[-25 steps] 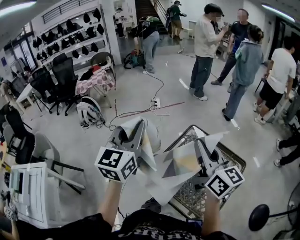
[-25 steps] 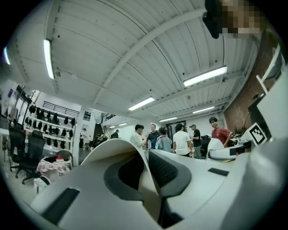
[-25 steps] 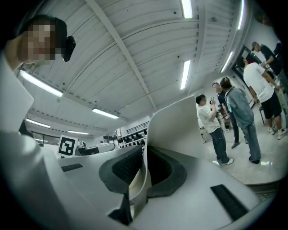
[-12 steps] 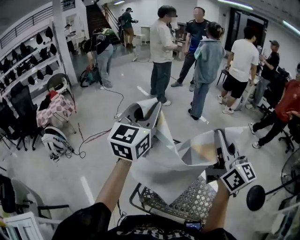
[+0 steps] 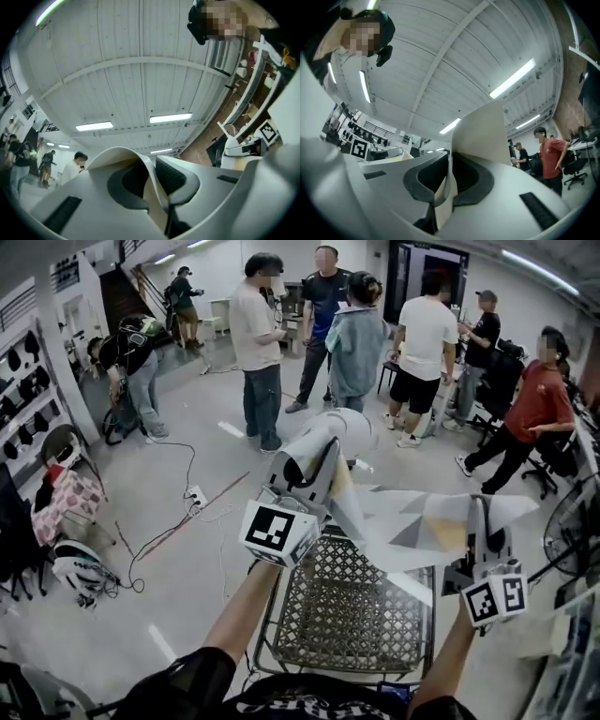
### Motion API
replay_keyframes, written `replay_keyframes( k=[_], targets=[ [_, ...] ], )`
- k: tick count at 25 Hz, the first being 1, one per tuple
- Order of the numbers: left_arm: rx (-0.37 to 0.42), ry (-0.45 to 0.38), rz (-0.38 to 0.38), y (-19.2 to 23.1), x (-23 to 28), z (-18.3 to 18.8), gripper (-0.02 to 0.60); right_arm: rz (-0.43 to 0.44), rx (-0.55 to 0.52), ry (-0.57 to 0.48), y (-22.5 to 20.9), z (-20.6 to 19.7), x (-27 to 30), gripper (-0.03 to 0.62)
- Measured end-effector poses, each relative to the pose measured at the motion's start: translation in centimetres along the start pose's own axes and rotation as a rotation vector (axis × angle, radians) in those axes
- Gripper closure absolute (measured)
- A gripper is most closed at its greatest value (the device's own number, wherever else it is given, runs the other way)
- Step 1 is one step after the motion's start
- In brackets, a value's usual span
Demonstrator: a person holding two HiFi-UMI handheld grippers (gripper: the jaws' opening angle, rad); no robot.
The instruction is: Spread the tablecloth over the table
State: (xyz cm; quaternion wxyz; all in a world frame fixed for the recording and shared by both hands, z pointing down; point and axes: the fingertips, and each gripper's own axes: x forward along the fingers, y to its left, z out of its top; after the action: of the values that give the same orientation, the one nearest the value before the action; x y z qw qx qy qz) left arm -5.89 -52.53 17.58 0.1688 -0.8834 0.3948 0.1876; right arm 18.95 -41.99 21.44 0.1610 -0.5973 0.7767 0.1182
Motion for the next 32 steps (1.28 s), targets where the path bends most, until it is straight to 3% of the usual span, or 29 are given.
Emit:
replay_keyframes(
  k=[3,5,7,9,11,12,15,18,20,23,28,32],
  targets=[
    [-0.098,0.159,0.117,0.4,-1.5,-8.8,0.513,-0.116,0.066,0.093,-3.4,-4.1,-3.7,0.553],
    [-0.123,0.318,0.133,-1.0,-4.0,-15.4,0.504,-0.194,0.126,0.179,-4.7,-7.7,-6.9,0.555],
    [-0.091,0.467,0.1,-3.9,-7.1,-20.7,0.501,-0.28,0.189,0.279,-5.0,-11.3,-10.2,0.559],
    [-0.029,0.559,0.074,-6.5,-10.6,-23.7,0.5,-0.36,0.275,0.362,-4.8,-14.4,-13.6,0.559],
    [-0.009,0.608,0.09,-8.0,-13.9,-25.0,0.499,-0.432,0.374,0.405,-4.7,-16.7,-17.5,0.559],
    [-0.035,0.629,0.113,-8.2,-15.4,-25.5,0.497,-0.468,0.42,0.411,-4.8,-17.5,-19.5,0.559],
    [-0.223,0.706,0.211,-7.7,-20.5,-27.4,0.487,-0.562,0.513,0.414,-4.7,-18.2,-23.9,0.563],
    [-0.391,0.817,0.289,-8.1,-25.4,-29.9,0.476,-0.566,0.54,0.446,-4.3,-19.3,-25.2,0.565],
    [-0.383,0.878,0.293,-8.7,-27.7,-31.4,0.477,-0.575,0.535,0.472,-4.5,-20.4,-24.5,0.569],
    [-0.286,0.916,0.253,-9.0,-30.9,-32.2,0.479,-0.575,0.542,0.49,-3.8,-22.5,-24.4,0.572],
    [-0.355,0.949,0.249,-10.1,-36.5,-31.9,0.482,-0.582,0.554,0.53,-1.6,-23.1,-26.7,0.571],
    [-0.335,0.982,0.272,-12.7,-38.9,-30.5,0.491,-0.536,0.579,0.571,-2.0,-22.8,-28.4,0.571]
  ],
)
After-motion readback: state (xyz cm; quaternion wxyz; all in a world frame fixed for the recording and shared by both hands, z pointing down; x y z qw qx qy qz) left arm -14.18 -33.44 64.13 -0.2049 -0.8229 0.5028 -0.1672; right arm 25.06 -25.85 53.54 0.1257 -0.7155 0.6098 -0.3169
